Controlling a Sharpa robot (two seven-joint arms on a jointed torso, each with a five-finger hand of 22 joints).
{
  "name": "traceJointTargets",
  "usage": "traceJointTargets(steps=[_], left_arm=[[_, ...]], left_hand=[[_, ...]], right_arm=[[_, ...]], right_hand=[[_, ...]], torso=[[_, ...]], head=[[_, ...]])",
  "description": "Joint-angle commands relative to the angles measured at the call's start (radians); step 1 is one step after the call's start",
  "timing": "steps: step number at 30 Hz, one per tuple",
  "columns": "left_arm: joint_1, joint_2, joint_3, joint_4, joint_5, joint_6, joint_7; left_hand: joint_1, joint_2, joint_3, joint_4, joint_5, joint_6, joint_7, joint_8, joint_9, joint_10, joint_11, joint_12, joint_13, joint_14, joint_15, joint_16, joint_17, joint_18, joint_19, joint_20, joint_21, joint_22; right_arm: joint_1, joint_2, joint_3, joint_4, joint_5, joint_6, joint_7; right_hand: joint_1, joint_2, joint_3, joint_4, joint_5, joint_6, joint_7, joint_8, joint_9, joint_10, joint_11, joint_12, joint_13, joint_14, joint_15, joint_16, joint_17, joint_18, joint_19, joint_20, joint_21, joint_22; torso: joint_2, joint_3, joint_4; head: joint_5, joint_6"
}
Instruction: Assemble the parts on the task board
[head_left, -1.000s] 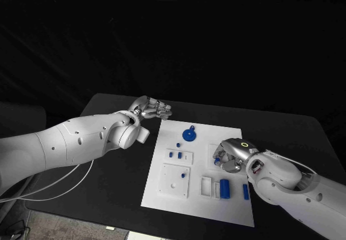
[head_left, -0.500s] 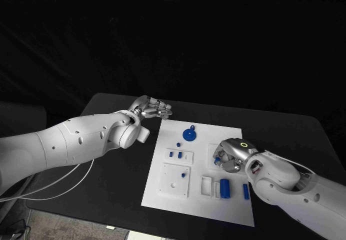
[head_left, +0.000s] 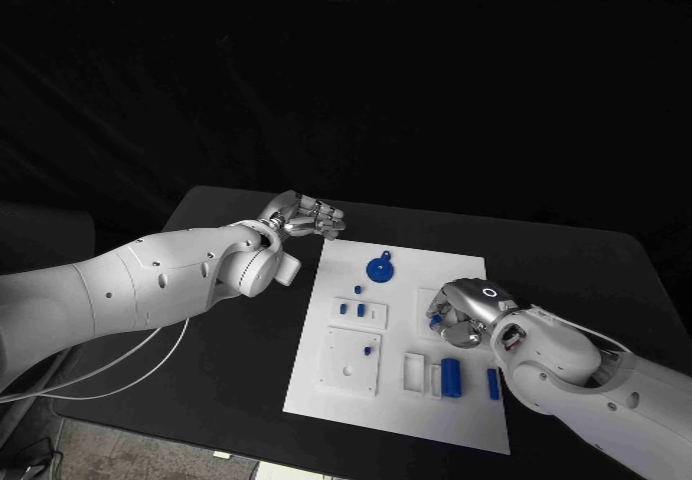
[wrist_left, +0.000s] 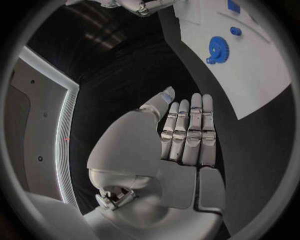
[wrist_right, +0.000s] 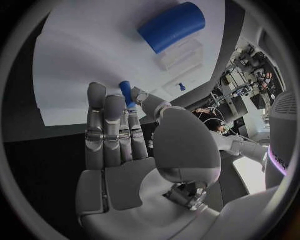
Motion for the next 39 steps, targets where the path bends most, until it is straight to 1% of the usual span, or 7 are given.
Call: traceJointTargets(steps=[1, 6, 15, 22, 28, 31, 39], left_arm=[[0.001, 0.000, 0.001, -0.001, 0.004, 0.011, 0.009], [0.001, -0.002, 0.001, -0.006, 0.004, 0.010, 0.009], [0.001, -0.002, 0.001, -0.011, 0.004, 0.010, 0.010], [0.001, -0.002, 0.001, -0.012, 0.004, 0.010, 0.010], [0.001, 0.000, 0.001, -0.012, 0.005, 0.010, 0.011], [0.001, 0.002, 0.001, -0.013, 0.005, 0.009, 0.012], [0.001, 0.011, 0.001, -0.014, 0.005, 0.010, 0.012]], left_hand=[[-0.007, 0.003, -0.006, 0.002, 0.005, -0.002, -0.005, -0.002, 0.000, -0.009, -0.001, 0.000, 0.000, -0.005, 0.001, -0.003, 0.000, 0.015, 0.001, 0.003, -0.002, -0.001], [-0.007, 0.003, -0.006, 0.002, 0.005, -0.002, -0.005, -0.002, 0.000, -0.009, -0.001, 0.000, 0.000, -0.005, 0.001, -0.003, 0.000, 0.015, 0.001, 0.003, -0.002, -0.001], [-0.007, 0.003, -0.006, 0.002, 0.005, -0.002, -0.005, -0.002, 0.000, -0.009, -0.001, 0.000, 0.000, -0.005, 0.001, -0.003, 0.000, 0.015, 0.001, 0.003, -0.002, -0.001], [-0.007, 0.003, -0.006, 0.002, 0.005, -0.002, -0.005, -0.002, 0.000, -0.009, -0.001, 0.000, 0.000, -0.005, 0.001, -0.003, 0.000, 0.015, 0.001, 0.003, -0.002, -0.001], [-0.007, 0.003, -0.006, 0.002, 0.005, -0.002, -0.005, -0.002, 0.000, -0.009, -0.001, 0.000, 0.000, -0.005, 0.001, -0.003, 0.000, 0.015, 0.001, 0.003, -0.002, -0.001], [-0.007, 0.003, -0.006, 0.002, 0.005, -0.002, -0.005, -0.002, 0.000, -0.009, -0.001, 0.000, 0.000, -0.005, 0.001, -0.003, 0.000, 0.015, 0.001, 0.003, -0.002, -0.001], [-0.007, 0.003, -0.006, 0.002, 0.005, -0.002, -0.005, -0.002, 0.000, -0.009, -0.001, 0.000, 0.000, -0.005, 0.001, -0.003, 0.000, 0.015, 0.001, 0.003, -0.002, -0.001]], right_arm=[[-0.009, -0.001, -0.005, 0.009, 0.007, -0.026, -0.010], [-0.008, -0.010, 0.008, 0.029, 0.015, -0.055, -0.011], [-0.008, -0.033, 0.061, 0.080, 0.086, -0.039, -0.008], [-0.008, -0.038, 0.074, 0.120, 0.129, -0.027, 0.000], [-0.008, -0.012, 0.076, 0.143, 0.131, -0.028, 0.014], [-0.008, 0.005, 0.070, 0.148, 0.120, -0.030, 0.020], [-0.009, 0.072, 0.024, 0.151, 0.101, -0.032, 0.034]], right_hand=[[-0.005, 0.002, 0.008, 0.002, 0.001, 0.011, 0.000, 0.007, 0.002, 0.025, -0.014, 0.005, 0.001, 0.001, -0.007, 0.005, 0.001, 0.021, 0.029, -0.006, 0.004, 0.004], [-0.005, 0.001, 0.012, 0.002, 0.000, 0.014, -0.001, 0.007, 0.002, 0.027, -0.014, 0.005, 0.001, 0.001, -0.008, 0.006, 0.001, 0.021, 0.029, -0.007, 0.005, 0.007], [-0.007, -0.001, 0.016, 0.004, 0.003, 0.016, -0.001, 0.007, 0.002, 0.029, -0.015, 0.005, 0.001, 0.000, -0.010, 0.005, 0.001, 0.020, 0.028, -0.009, 0.005, 0.014], [-0.008, 0.000, 0.015, 0.004, 0.005, 0.015, -0.001, 0.007, 0.002, 0.029, -0.015, 0.005, 0.001, 0.000, -0.010, 0.005, 0.000, 0.020, 0.027, -0.009, 0.004, 0.015], [-0.008, 0.004, 0.013, 0.002, 0.004, 0.014, -0.001, 0.007, 0.002, 0.028, -0.015, 0.005, 0.001, 0.000, -0.011, 0.004, -0.001, 0.020, 0.027, -0.010, 0.002, 0.018], [-0.008, 0.004, 0.013, 0.002, 0.004, 0.014, -0.001, 0.007, 0.002, 0.028, -0.014, 0.004, 0.001, 0.000, -0.011, 0.004, -0.001, 0.020, 0.027, -0.010, 0.002, 0.018], [-0.008, 0.007, 0.011, 0.000, 0.005, 0.013, -0.001, 0.007, 0.002, 0.028, -0.014, 0.005, 0.001, 0.000, -0.011, 0.003, -0.001, 0.020, 0.028, -0.010, 0.000, 0.020]], torso=[[0.000, 0.0000, 0.0004], [-0.001, -0.0005, -0.0005], [-0.001, -0.0009, -0.0004], [0.000, -0.0010, -0.0007], [-0.001, -0.0009, -0.0004], [-0.001, -0.0011, 0.0005], [0.000, -0.0005, 0.0006]], head=[[0.002, 0.001], [0.005, 0.001], [0.013, -0.001], [0.024, -0.001], [0.036, -0.003], [0.041, -0.005], [0.060, -0.008]])
